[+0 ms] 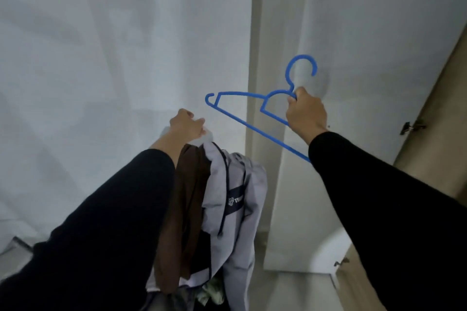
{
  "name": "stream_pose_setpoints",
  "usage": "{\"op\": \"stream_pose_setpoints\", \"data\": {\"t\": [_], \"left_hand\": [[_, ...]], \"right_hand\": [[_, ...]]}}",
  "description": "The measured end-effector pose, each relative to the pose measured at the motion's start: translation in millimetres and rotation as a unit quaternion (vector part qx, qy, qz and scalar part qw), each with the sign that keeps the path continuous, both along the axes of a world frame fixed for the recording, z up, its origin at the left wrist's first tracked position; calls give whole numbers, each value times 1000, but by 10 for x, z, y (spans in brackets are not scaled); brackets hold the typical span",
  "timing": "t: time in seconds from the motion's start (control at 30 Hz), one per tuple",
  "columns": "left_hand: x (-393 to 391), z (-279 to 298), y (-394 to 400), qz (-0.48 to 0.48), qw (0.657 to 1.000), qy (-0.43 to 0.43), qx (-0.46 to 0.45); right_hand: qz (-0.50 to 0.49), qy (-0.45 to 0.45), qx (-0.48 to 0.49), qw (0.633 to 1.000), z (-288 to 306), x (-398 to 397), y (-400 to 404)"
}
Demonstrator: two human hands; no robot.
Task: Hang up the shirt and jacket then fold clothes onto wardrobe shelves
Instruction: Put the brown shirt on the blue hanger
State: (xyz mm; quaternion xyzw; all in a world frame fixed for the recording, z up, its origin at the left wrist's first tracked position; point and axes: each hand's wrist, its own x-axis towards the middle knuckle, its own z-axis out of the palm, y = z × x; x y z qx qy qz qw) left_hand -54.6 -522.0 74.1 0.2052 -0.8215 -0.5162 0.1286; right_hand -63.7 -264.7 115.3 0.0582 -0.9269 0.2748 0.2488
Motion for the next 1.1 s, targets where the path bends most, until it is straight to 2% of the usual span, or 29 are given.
{"op": "stream_pose_setpoints", "data": {"t": [0.2,0.3,0.5,0.63,0.7,0.8,0.97,1.1], "left_hand": [[-159,-442,-82,-28,976,-131,-175],[-388,-639,-11,-37,960,-171,-219],[-972,-1013,145,-61,941,-220,-248],[-1215,-1192,163,-64,931,-223,-283],[-1297,-1231,155,-29,940,-206,-271],[-1367,-1260,177,22,946,-223,-233],[-1483,-1251,117,42,949,-232,-210],[-1492,-1200,186,21,962,-237,-131]], "right_hand": [[27,-30,17,999,-341,-348,-362],[41,-45,15,998,-480,-640,-483],[71,-78,21,994,-755,-1257,-620],[93,-90,31,991,-866,-1559,-709],[98,-97,36,990,-932,-1677,-750],[106,-106,40,988,-1029,-1792,-804],[114,-112,40,986,-1072,-1892,-823],[109,-107,46,987,-1024,-1901,-801]]}}
